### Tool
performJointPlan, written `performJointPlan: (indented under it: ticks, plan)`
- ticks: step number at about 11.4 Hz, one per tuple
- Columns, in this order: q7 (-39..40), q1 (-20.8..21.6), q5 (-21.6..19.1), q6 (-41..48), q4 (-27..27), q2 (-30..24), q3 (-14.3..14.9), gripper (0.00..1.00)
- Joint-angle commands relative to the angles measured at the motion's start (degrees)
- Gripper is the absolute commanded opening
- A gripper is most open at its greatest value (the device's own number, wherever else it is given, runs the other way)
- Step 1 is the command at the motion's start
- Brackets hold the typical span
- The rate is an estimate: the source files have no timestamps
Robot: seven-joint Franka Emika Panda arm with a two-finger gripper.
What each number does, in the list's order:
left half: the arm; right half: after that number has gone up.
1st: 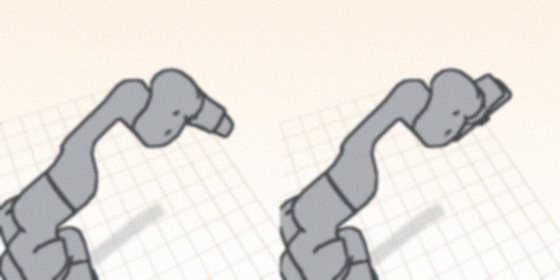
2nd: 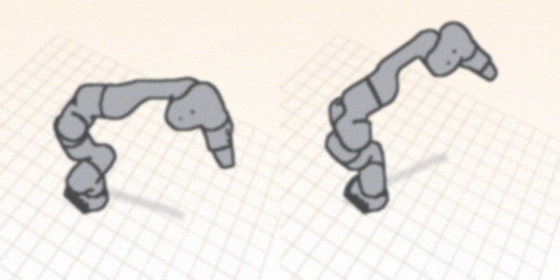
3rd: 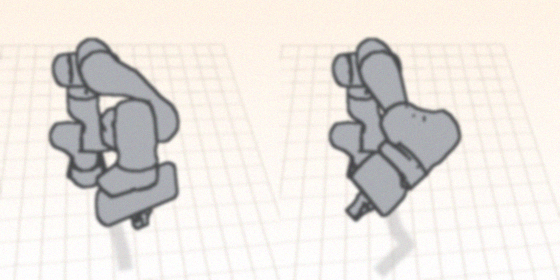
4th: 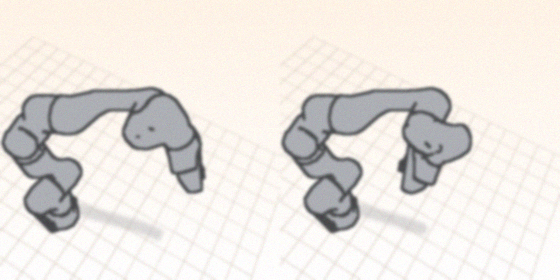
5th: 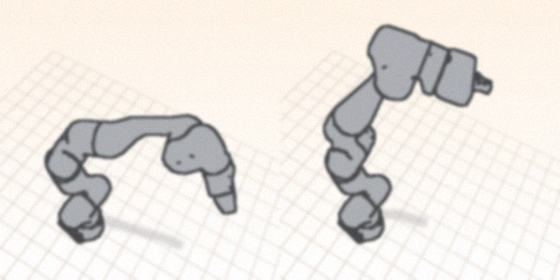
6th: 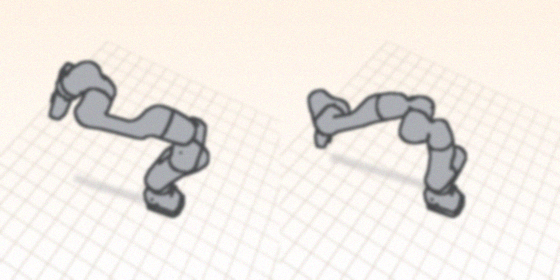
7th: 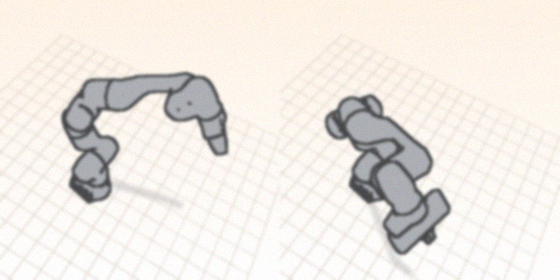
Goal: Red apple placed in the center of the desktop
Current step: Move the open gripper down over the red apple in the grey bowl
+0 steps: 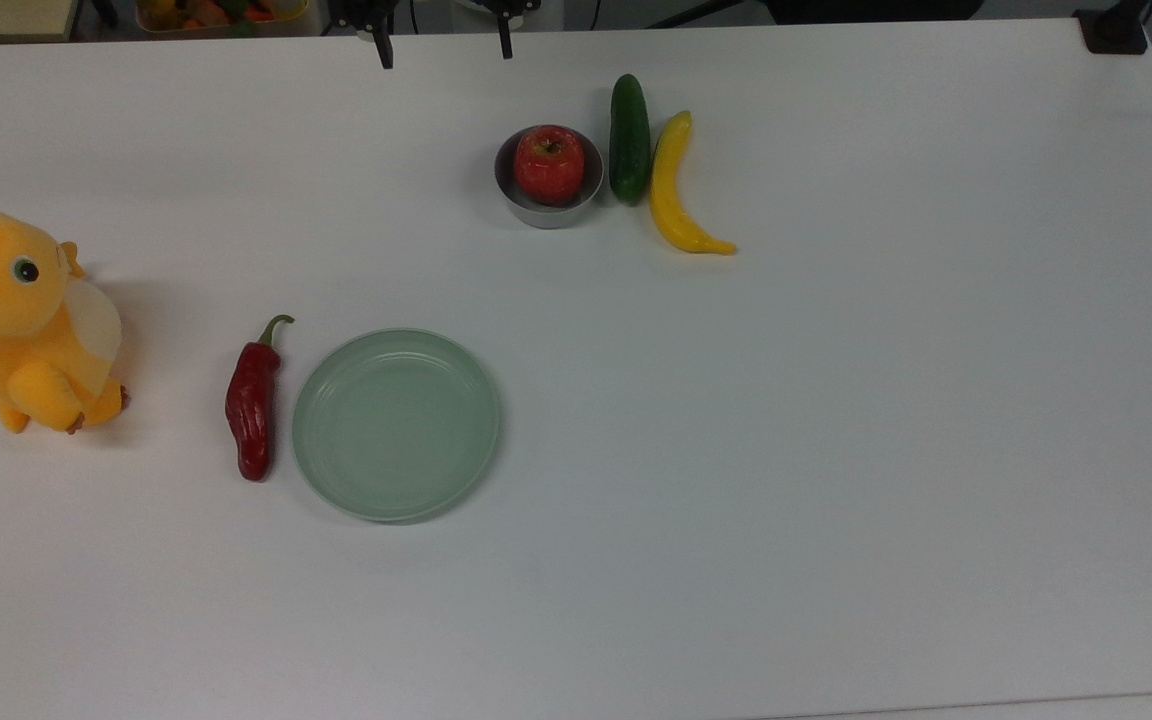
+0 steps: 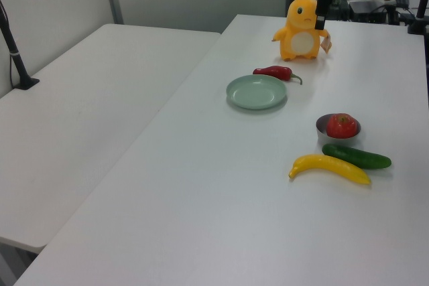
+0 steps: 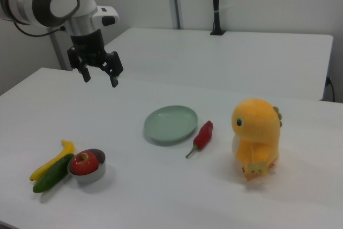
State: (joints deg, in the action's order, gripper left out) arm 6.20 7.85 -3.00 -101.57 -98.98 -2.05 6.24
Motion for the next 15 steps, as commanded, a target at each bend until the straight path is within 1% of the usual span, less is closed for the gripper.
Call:
performJointPlan:
  ticks: [1, 5, 6, 7, 8, 9, 10, 11, 12, 15]
  plan:
    - [1.53, 0.68, -0.26, -0.65, -0.94, 0.02, 0.09, 1.0]
    - [2.23, 0.68, -0.17, -0.56, -1.83, 0.02, 0.09, 1.0]
    - [6.76, 0.68, -0.17, -0.3, -2.53, 0.02, 0.09, 1.0]
    - [14.64, 0.77, -0.17, 0.75, -3.41, -0.06, 0.09, 1.0]
    - [19.59, 0.68, -0.08, 2.5, -3.76, -0.06, 0.09, 1.0]
    - [21.99, 0.68, 1.23, 4.26, -4.64, -0.15, 0.09, 1.0]
    - [22.62, 0.77, 3.33, 4.63, -5.78, -0.33, -0.43, 1.0]
    - [23.06, 0.94, 4.48, 5.41, -7.35, -0.41, -1.05, 1.0]
    - [22.98, 0.86, 4.84, 6.29, -8.68, -0.5, -2.53, 1.0]
    - [22.54, 0.86, 4.84, 6.3, -14.21, -0.59, -5.09, 1.0]
